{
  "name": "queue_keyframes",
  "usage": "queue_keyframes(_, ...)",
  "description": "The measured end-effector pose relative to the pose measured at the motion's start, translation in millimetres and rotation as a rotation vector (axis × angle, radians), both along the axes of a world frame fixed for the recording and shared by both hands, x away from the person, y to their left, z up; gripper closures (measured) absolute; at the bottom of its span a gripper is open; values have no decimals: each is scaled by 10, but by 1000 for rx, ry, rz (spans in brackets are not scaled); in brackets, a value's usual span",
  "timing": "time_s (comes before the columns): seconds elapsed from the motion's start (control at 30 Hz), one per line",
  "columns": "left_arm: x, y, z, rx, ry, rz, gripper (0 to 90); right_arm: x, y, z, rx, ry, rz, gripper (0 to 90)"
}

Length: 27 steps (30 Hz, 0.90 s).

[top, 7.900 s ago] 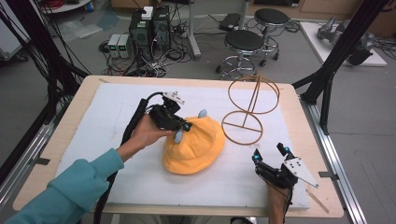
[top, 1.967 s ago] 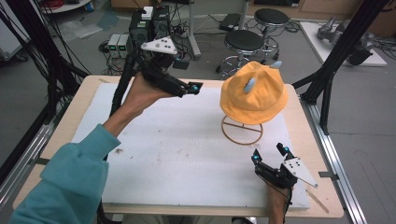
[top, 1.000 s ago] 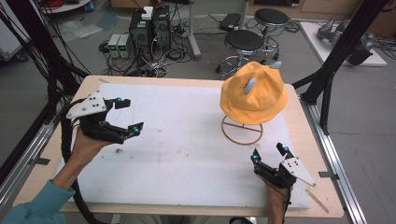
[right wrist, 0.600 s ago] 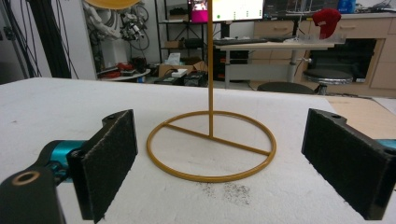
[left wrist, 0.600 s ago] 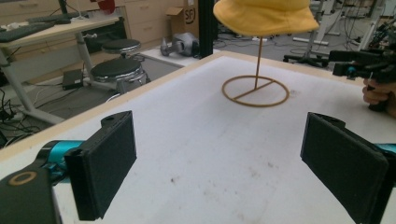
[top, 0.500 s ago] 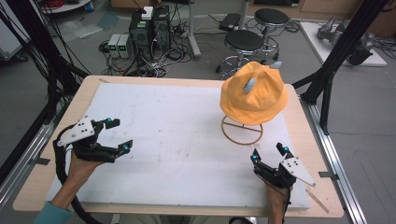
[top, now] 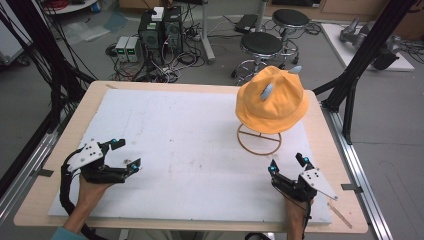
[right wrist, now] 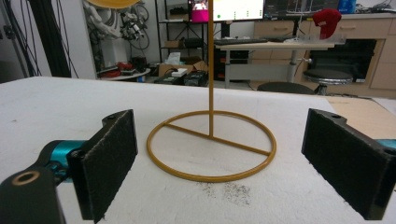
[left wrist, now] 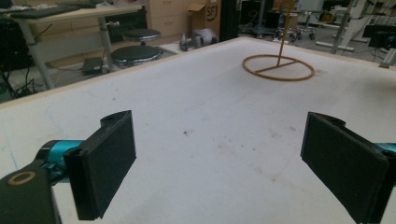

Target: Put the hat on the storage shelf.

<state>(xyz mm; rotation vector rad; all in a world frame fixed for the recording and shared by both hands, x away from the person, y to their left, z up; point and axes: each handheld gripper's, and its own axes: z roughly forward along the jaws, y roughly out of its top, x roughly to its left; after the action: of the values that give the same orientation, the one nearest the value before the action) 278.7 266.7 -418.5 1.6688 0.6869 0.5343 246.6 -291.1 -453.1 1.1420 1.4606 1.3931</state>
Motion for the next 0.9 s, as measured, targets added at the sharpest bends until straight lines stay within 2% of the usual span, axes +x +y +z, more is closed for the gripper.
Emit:
queue_keyframes(0.17,-9,40,-113,7,9,29,105,-2,6,1,-2,3,2,93)
queue_keyframes(0.27,-13,55,-141,6,-4,34,105,2,4,1,-3,3,3,93)
queue_keyframes(0.4,-1,68,-204,-14,3,33,105,2,5,1,-4,3,3,93)
queue_keyframes(0.47,-2,69,-228,-1,6,38,105,0,7,1,-4,6,3,93)
queue_keyframes(0.6,-10,74,-270,-8,2,44,105,0,8,2,-6,7,2,93)
queue_keyframes(0.63,-6,76,-289,-9,12,46,105,1,10,2,-5,5,2,93)
queue_keyframes(0.73,-9,89,-289,-18,3,49,105,-2,12,2,-3,7,2,93)
queue_keyframes(0.9,-7,96,-300,-28,14,49,105,-1,12,1,-7,5,0,93)
